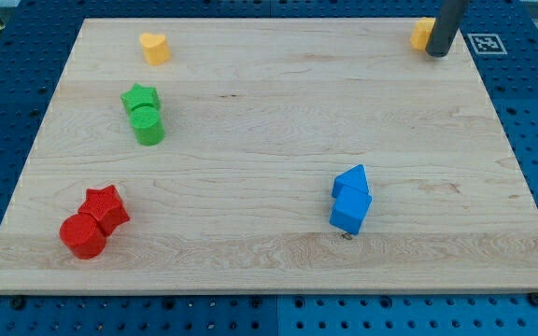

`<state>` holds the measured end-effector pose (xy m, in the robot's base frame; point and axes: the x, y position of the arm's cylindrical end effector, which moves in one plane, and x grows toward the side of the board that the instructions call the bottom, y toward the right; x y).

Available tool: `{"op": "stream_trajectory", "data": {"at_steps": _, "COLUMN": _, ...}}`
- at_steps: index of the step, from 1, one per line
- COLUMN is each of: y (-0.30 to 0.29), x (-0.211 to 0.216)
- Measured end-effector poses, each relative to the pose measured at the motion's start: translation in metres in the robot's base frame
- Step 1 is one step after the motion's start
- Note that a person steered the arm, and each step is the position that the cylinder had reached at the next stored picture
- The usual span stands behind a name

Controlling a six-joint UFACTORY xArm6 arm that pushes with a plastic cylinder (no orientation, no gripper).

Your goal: Place your arm diagonally bottom left to the hexagon

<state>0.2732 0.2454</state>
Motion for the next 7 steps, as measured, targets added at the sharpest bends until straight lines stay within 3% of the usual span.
{"op": "stream_trajectory", "data": {"at_steps": 2, "y": -0.039, "x": 0.023}}
{"op": "stream_trajectory", "data": {"at_steps": 7, "y": -0.047, "x": 0.023}}
